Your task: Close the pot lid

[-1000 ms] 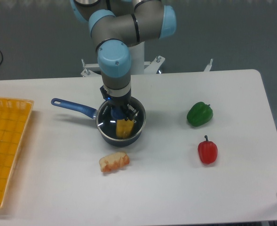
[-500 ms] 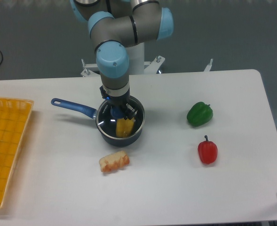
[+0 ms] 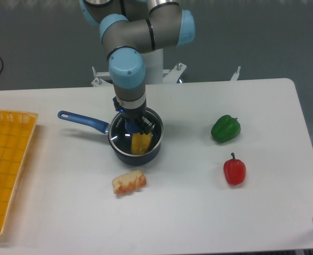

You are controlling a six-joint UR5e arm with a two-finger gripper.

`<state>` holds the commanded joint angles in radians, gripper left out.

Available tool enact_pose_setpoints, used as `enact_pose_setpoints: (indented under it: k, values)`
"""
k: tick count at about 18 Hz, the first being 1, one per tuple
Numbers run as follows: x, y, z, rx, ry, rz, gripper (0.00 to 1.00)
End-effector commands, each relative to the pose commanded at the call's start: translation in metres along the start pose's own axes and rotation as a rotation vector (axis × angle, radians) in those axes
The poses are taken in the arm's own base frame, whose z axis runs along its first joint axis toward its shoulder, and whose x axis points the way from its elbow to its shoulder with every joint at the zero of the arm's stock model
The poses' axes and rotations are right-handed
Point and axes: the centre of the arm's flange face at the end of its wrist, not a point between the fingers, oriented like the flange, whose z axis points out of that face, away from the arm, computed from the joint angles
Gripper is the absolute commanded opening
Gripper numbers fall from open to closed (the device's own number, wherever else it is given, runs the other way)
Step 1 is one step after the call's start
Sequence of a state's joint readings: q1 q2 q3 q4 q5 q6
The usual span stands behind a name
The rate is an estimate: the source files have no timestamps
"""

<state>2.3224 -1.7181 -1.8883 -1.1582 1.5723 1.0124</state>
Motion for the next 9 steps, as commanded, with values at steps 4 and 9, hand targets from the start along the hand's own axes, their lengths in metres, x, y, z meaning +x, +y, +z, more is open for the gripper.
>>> enact_pose_setpoints:
  k: [4,9]
  values:
    - [0.0014,0.0,0.0028,0.002,-0.004,0.002,0.46]
    - [0.002,0.0003,0.005,0.006,-0.009,0.0,0.46]
